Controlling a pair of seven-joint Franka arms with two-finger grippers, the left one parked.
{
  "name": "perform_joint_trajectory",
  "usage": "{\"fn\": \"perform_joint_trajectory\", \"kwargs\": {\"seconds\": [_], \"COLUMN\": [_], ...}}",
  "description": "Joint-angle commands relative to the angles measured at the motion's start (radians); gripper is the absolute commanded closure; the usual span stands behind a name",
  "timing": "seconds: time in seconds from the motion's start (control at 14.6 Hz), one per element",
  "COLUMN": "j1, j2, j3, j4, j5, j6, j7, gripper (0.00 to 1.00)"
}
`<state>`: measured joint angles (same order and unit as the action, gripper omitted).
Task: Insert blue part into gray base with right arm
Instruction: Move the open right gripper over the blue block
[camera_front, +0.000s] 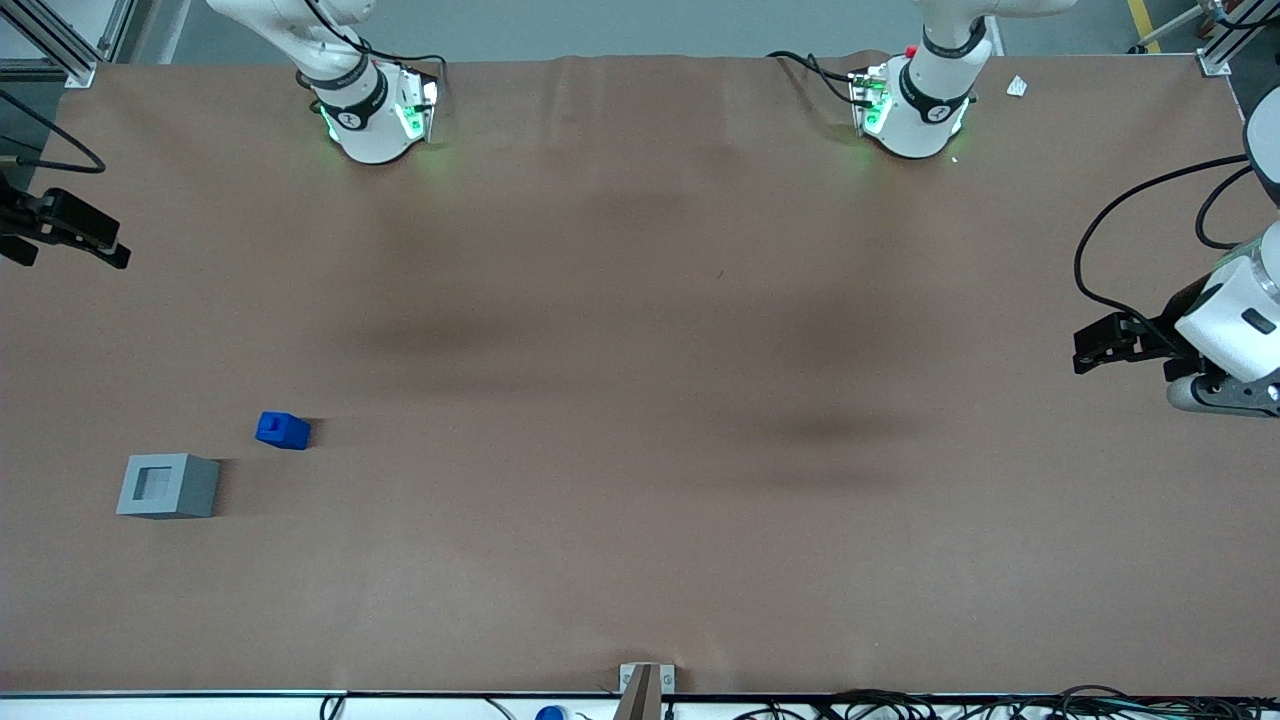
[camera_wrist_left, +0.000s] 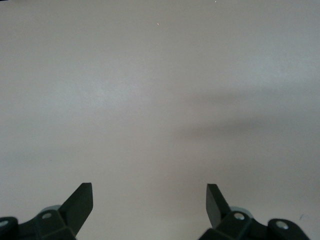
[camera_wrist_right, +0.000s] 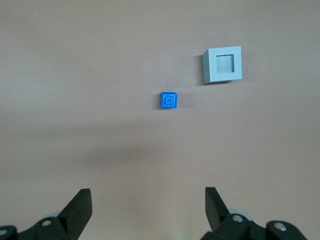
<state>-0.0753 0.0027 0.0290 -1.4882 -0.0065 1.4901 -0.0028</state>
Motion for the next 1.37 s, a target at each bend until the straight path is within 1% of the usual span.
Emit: {"fn": "perform_joint_trajectory", "kwargs": {"seconds": [0.0,0.27,0.48,0.75,0.82,1.09,1.3], "j1": [0.011,0.003,-0.001,0.012,0.022,0.009,0.002], "j2": [0.003,0.005,0.032,0.063,0.088,0.149,0.201], "j3": [-0.004,-0.006,-0.008,-0.008,-0.006,-0.007,-0.008], "j4": [0.014,0.013,0.000,-0.035,-0.032,-0.037,-0.061], "j5": [-0.007,-0.004,-0.003,-0.013,-0.016,-0.016,-0.016], "j6": [-0.013,-0.013,-0.008,0.019,0.019,0.050,0.114], "j7": [0.007,0.006,-0.003,0.006,0.007,0.010,0.029], "gripper": [0.00,0.00,0.00,0.00,0.00,0.00,0.00]}}
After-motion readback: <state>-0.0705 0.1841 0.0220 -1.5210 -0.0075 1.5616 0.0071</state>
